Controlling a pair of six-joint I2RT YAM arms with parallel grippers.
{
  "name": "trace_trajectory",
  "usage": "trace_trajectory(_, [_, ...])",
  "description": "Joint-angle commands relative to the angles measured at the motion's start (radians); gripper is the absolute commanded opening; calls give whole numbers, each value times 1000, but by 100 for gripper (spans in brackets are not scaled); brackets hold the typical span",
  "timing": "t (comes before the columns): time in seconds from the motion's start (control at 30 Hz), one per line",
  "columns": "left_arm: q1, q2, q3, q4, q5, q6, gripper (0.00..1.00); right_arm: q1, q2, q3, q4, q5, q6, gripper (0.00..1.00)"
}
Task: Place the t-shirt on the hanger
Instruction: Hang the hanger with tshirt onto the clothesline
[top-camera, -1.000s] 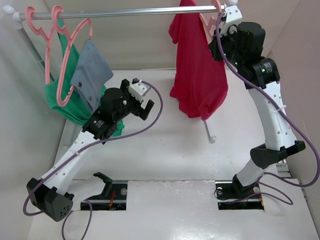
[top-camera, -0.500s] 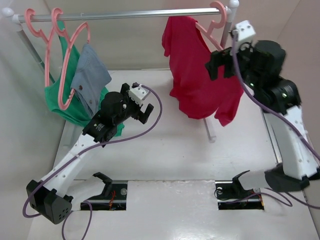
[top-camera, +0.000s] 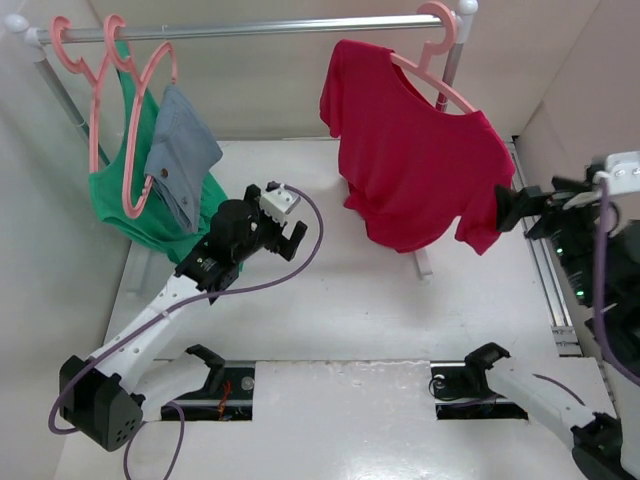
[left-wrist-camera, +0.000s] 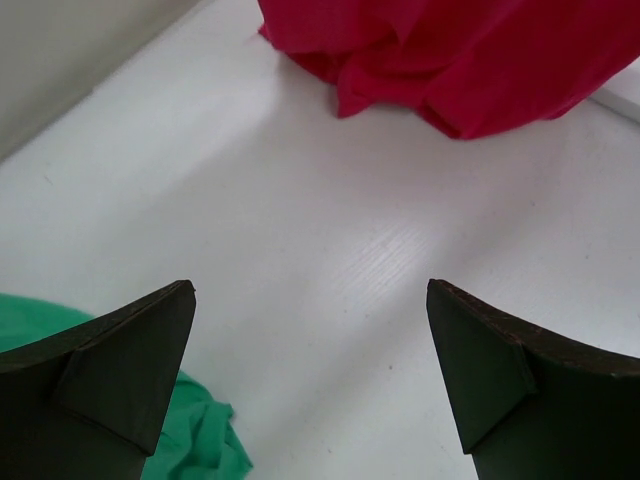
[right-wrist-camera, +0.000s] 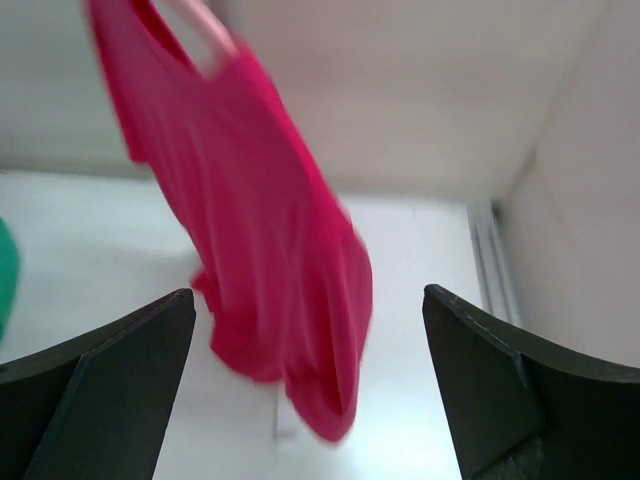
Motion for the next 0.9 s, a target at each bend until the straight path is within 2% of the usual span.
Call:
trace_trajectory(0.0, [-3, -46, -93, 112, -61, -84, 100, 7, -67, -204, -123, 251, 183, 100])
trace_trajectory(0.03, [-12, -46, -154, 137, -77, -99, 100, 7, -160, -320, -145, 278, 309, 100])
trace_trajectory(0.13, [-13, -55, -260, 231, -136, -125, 100, 7, -361, -541, -195, 308, 531, 100])
trace_trajectory(0.3, [-13, -55, -381, 378, -186, -165, 100, 7, -563, -808, -217, 242, 771, 100])
trace_trajectory(0.4, [-13, -55, -450, 471, -187, -165, 100, 7, -586, -904, -169, 202, 829, 100])
trace_trajectory(0.63, [-13, -86, -596, 570, -226, -154, 100, 7, -473, -1016, -100, 176, 921, 100])
trace_trajectory(0.77, [-13, -86, -624, 659, -205, -118, 100, 7, -431, -1059, -71, 156, 930, 100])
trace_trajectory(0.87, [-13, -86, -624, 650, -205, -118, 100, 7, -431, -1102, -45, 145, 944, 100])
